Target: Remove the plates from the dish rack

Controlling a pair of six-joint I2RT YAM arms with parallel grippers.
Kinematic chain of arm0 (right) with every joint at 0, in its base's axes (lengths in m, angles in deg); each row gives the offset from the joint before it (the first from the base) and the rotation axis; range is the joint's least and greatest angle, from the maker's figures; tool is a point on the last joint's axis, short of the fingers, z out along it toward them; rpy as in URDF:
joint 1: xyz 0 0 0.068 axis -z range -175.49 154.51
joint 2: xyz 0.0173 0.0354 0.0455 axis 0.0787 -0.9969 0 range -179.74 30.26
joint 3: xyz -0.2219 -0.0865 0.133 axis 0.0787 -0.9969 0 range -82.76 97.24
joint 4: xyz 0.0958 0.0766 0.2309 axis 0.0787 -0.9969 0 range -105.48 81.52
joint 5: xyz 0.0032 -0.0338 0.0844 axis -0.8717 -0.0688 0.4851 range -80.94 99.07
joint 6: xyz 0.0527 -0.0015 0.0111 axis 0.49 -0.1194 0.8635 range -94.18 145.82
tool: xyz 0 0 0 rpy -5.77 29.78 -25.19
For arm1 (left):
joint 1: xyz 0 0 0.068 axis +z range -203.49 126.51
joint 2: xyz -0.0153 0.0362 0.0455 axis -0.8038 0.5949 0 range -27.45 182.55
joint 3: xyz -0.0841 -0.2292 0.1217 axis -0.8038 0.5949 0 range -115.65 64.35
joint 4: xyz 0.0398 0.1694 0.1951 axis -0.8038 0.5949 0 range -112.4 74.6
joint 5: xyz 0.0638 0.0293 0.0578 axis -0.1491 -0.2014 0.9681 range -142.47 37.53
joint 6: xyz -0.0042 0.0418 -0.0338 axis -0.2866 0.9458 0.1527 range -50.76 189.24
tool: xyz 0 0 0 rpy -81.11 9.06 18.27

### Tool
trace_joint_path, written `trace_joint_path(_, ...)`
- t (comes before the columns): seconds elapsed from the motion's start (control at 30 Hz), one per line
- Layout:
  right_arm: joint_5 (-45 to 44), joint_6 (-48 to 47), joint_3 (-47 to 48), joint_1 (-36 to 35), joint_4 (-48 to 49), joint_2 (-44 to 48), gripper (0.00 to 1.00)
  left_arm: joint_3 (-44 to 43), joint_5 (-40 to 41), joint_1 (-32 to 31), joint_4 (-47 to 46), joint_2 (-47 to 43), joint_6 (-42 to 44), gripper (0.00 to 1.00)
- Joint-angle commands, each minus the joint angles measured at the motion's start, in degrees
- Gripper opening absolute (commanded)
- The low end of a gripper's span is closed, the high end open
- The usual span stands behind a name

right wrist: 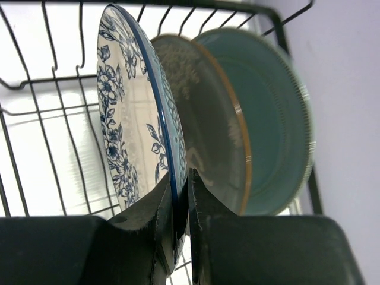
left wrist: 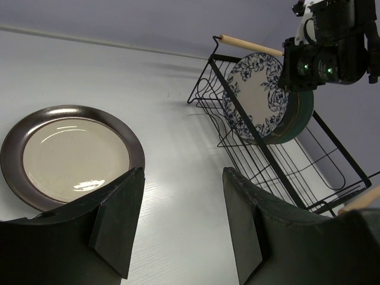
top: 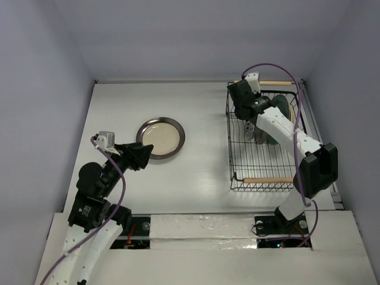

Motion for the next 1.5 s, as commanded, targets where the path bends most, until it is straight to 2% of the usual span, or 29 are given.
trace_joint_path(0.0, -7.77, -3.84, 6.33, 0.5, 1.47, 2.91, 0.0, 0.43, -1.08, 0.3, -3.05, -0.42, -0.07, 0.52)
trace_joint_path(0.13, -8.39, -4.2, 8.88, 0.5, -0.2, 4.93, 0.0, 0.35, -1.34, 0.3, -3.14, -0.33, -0.07, 0.52)
trace_joint_path(0.3, -5.32, -1.48, 9.94, 0.5, 0.23, 11.95, 0.0, 0.43, -1.34, 0.3, -3.14, -0.25, -0.16, 0.52)
trace_joint_path(0.5, 6.89, 3.17, 3.09, 0.5, 11.03, 26.87, 0.0, 0.43, -1.34, 0.3, -3.05, -0.16, -0.16, 0.52)
trace_joint_path(0.6, 11.98, 4.32, 0.46, 0.5, 16.21, 31.46, 0.0, 0.43, -1.34, 0.3, -3.14, 0.02, -0.16, 0.52)
trace_joint_path(0.7, 23.04, 8.26, -2.53, 0.5, 21.67, 32.35, 0.0, 0.35, -1.26, 0.83, -3.14, 0.11, -0.16, 0.52)
trace_joint_path(0.73, 30.21, 9.94, -3.5, 0.5, 24.55, 31.31, 0.0, 0.43, -1.26, 0.83, -3.14, 0.11, -0.16, 0.52)
trace_joint_path(0.9, 43.53, 21.6, -11.49, -4.33, 38.44, 23.93, 0.0, 0.26, -0.12, 1.36, -2.88, -0.25, -0.24, 0.52)
trace_joint_path(0.93, 46.34, 23.82, -12.46, -5.21, 45.17, 22.52, 0.0, 0.26, -0.03, 1.36, -2.79, -0.24, -0.33, 0.52)
trace_joint_path(1.03, 54.6, 30.33, -13.18, -7.05, 52.94, 15.32, 0.0, 0.26, 0.41, 1.36, -2.7, 0.02, -0.25, 0.52)
trace_joint_path(1.13, 52.53, 32.1, -10.03, -10.22, 54.46, 7.94, 0.0, 0.17, 0.5, 1.36, -2.61, 0.72, -0.33, 0.52)
trace_joint_path(1.33, 54.26, 36.93, -5.71, -12.85, 56.39, -5.67, 0.0, 0.08, 1.55, 1.36, -2.09, 1.07, -0.42, 0.52)
trace_joint_path(1.47, 55.06, 39.3, -7.02, -13.48, 59.29, -10.09, 0.0, 0.17, 2.0, 1.36, -2.17, 0.81, -0.42, 0.52)
